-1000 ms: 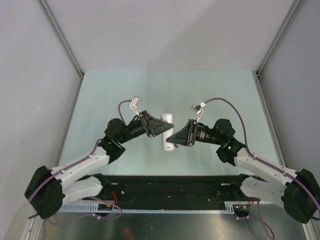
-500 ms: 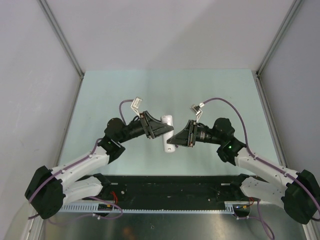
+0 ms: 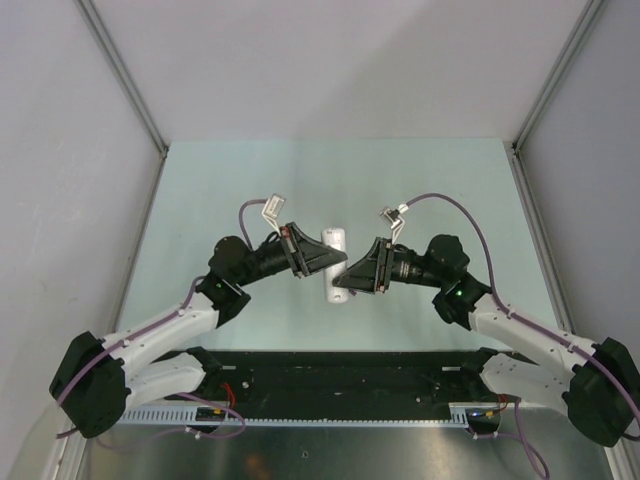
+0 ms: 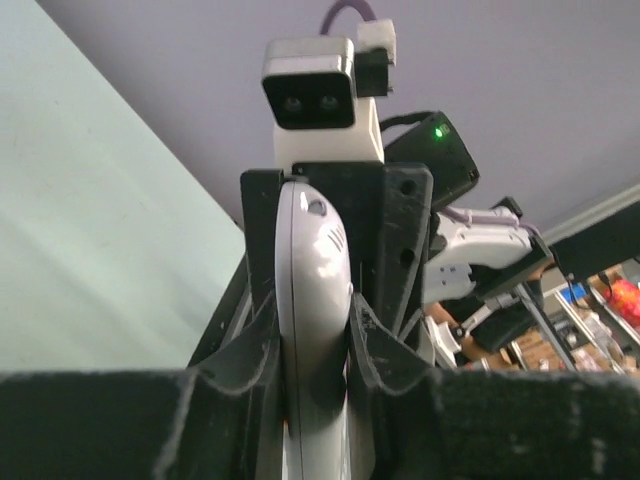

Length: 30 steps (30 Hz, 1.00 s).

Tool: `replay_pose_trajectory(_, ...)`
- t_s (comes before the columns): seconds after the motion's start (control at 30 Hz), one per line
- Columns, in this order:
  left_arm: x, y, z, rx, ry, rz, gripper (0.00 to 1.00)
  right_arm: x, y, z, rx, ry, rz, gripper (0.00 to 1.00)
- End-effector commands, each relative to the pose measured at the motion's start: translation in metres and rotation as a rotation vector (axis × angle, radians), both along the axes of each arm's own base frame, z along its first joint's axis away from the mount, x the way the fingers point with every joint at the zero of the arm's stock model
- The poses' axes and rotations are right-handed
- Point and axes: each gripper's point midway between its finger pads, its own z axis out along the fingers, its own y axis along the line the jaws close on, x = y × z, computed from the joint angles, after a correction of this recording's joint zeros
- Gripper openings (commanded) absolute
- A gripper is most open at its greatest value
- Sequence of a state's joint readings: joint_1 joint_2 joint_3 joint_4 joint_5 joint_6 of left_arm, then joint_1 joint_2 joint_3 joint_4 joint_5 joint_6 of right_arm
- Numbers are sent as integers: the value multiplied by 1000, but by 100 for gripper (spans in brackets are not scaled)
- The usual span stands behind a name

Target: Load the batteries into the remote control

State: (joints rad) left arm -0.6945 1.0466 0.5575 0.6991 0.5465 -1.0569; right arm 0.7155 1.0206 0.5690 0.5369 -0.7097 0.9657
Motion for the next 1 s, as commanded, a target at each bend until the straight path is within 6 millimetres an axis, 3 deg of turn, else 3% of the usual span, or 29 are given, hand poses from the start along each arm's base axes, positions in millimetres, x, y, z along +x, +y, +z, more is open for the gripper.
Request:
replay_pose_trajectory(0.0,5,2,15,-19,-44,33,0,12,-7,21,-43,-90,-96,62)
replay_pose_trajectory(0.07,10,4,10,-13,22,43,0,15,-16,15,-147,-93,-143,72)
replay_pose_trajectory(0.1,11,5,2,10,62,47,0,26,-23,13,-196,-154,-211,74)
replay_pose_trajectory(0.17,17,8,-4,27,93,68,0,24,-38,12,-292,-165,-261,77)
replay_pose_trajectory(0.2,18,9,-12,56,125,76,0,29,-48,1,-371,-194,-307,78)
replay_pose_trajectory(0.27,22,11,-19,81,157,108,0,31,-56,8,-412,-250,-353,80)
replay_pose_trajectory(0.37,32,16,-38,164,240,172,0,31,-63,0,-517,-340,-415,76)
replay_pose_trajectory(0.4,32,20,-55,235,303,195,0,31,-64,-1,-557,-386,-451,75)
replay_pose_trajectory(0.5,38,29,-68,339,330,261,0,38,-70,-6,-641,-462,-544,72)
replay_pose_trajectory(0.6,42,38,-73,395,334,302,0,32,-67,-17,-751,-594,-534,71)
replay_pose_trajectory(0.63,45,39,-67,408,311,311,0,23,-61,-19,-763,-635,-506,70)
replay_pose_trajectory(0.7,46,41,-78,467,341,311,0,26,-59,-20,-811,-702,-535,70)
replay_pose_trajectory(0.73,46,40,-76,472,334,306,0,17,-50,-20,-802,-735,-503,71)
replay_pose_trajectory(0.97,41,35,-78,483,351,246,0,12,-21,-24,-785,-835,-454,69)
